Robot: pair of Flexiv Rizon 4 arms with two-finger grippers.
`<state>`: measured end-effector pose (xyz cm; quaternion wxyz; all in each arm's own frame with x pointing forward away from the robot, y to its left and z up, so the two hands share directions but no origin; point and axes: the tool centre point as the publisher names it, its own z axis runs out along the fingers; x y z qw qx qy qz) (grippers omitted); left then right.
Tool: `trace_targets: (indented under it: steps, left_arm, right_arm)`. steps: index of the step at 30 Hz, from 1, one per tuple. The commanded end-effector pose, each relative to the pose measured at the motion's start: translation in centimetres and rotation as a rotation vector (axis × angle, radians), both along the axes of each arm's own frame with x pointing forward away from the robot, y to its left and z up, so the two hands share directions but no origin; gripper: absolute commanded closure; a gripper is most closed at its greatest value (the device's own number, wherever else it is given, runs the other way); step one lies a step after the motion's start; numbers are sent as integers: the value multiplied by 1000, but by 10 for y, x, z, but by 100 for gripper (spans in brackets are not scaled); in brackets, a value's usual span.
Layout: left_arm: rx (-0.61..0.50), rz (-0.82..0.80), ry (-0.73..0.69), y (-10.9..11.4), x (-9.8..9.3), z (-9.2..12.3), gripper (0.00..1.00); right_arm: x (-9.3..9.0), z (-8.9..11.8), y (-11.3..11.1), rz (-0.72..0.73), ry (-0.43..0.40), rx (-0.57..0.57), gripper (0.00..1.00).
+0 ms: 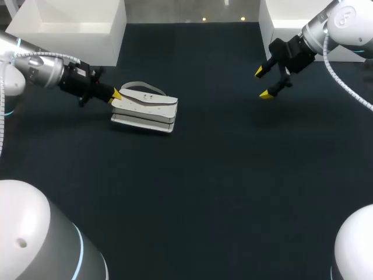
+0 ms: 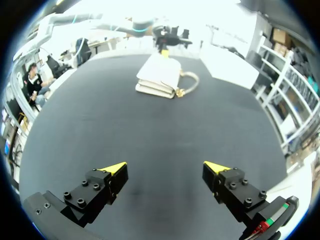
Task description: Pick up the bag, open it, inspect its contents, close it, and place it on the opposite side
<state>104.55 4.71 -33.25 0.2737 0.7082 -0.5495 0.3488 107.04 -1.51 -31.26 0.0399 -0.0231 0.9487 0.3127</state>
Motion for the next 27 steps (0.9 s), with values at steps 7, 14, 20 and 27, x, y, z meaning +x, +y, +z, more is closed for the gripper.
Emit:
trace_targets:
  steps: [7, 14, 20, 27]
  left_arm:
    - [-51, 129, -144, -28, -4, -30, 100]
    - [-77, 70, -131, -50, 1, -34, 100]
    - [-84, 13, -133, -69, 7, -31, 100]
    - [-88, -14, -132, -89, 11, -29, 100]
  right_arm:
    - [1, 0, 0, 2, 2, 2, 0]
    - [1, 0, 0, 2, 2, 2, 0]
    - [1, 0, 0, 2, 2, 2, 0]
    - [1, 0, 0, 2, 2, 2, 0]
